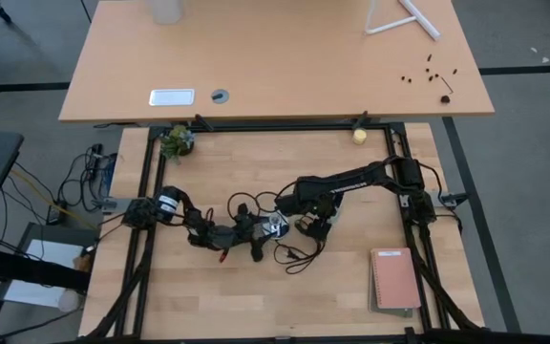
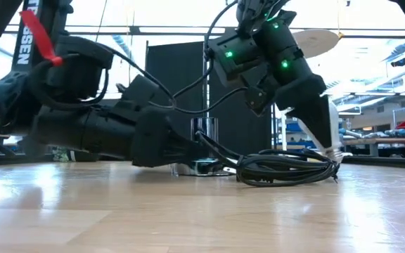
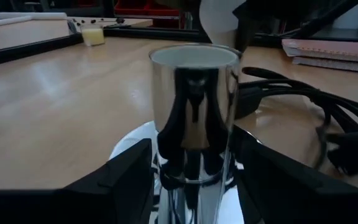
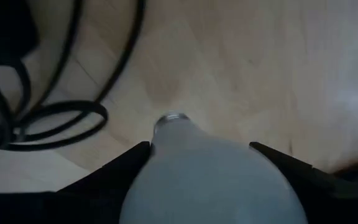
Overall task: Screw lightbulb
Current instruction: Remove the light bulb from the lamp, then return to Home Position
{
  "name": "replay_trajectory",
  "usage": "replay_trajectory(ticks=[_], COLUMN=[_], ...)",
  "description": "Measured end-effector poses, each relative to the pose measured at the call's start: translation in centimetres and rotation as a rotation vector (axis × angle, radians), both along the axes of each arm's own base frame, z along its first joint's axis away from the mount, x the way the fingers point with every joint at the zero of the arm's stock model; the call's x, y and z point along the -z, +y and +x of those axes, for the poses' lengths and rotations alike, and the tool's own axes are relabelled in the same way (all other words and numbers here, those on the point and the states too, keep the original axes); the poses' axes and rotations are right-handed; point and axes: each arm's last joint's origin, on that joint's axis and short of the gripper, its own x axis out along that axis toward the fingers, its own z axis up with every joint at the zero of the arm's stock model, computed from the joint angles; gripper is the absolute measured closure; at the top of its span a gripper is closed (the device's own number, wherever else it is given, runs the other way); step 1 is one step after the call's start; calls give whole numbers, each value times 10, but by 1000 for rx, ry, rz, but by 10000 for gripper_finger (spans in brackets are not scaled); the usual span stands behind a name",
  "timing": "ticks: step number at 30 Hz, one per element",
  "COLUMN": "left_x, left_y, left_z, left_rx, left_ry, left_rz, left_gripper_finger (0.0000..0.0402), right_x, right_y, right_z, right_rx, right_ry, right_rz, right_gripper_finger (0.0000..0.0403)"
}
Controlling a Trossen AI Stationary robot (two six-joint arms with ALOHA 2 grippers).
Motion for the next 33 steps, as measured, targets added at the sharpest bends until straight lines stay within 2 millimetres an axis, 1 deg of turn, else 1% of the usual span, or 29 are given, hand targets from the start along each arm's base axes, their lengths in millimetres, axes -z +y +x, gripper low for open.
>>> replay_trajectory(ticks=[3,8,13,17,20,24,28,33], left_x=[2,-2,-13,-14,-16,-23,-29,-37], left_y=[3,9,7,6,6,6,4,4], left_z=[-11,-22,-21,-19,-19,-19,-20,-27], left_rx=[-1,11,60,84,88,90,99,84], left_ry=[0,9,-16,26,47,39,24,29], left_rz=[-3,-15,5,15,18,18,32,33], left_gripper_finger=[147,147,147,149,149,149,149,133], right_x=[1,1,1,0,-2,-17,-36,-58], right_y=[-2,-4,-13,-17,-16,-12,-9,-2], right_z=[2,4,2,1,4,9,10,8], right_rx=[1,-12,2,12,6,-20,-31,-31], right_ry=[-26,-40,-26,-15,-53,-145,-200,-310], right_rz=[7,32,37,30,25,-1,-45,-103], right_gripper_finger=[115,99,90,89,90,89,89,89])
